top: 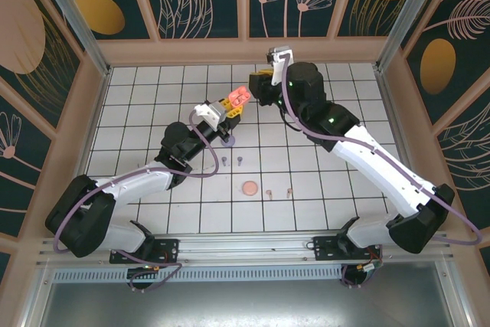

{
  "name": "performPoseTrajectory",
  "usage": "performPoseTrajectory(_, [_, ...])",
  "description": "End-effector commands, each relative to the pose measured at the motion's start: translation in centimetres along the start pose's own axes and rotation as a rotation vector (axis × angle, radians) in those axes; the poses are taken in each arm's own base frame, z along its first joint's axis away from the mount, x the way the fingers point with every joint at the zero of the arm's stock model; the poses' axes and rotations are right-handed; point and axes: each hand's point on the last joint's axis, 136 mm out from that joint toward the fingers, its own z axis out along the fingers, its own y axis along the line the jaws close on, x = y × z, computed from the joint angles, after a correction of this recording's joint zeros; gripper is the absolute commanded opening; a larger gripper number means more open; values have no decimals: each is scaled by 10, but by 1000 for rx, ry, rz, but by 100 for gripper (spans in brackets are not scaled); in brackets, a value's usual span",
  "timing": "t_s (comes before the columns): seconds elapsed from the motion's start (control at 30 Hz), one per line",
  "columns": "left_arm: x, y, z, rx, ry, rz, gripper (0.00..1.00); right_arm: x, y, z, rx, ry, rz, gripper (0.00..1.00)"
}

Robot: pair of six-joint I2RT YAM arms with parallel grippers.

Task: Insert wireless bluetooth earbuds into charging case

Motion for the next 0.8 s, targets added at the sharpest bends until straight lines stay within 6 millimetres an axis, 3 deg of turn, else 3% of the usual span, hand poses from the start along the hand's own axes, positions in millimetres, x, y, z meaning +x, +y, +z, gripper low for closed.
performPoseTrajectory(0.0, [-17, -6, 7, 34, -45, 16, 0, -17, 17, -8, -87, -92, -36, 29])
performPoseTrajectory(0.77, [-20, -7, 11, 48, -59, 4, 0, 19, 16, 13, -121, -75, 10, 28])
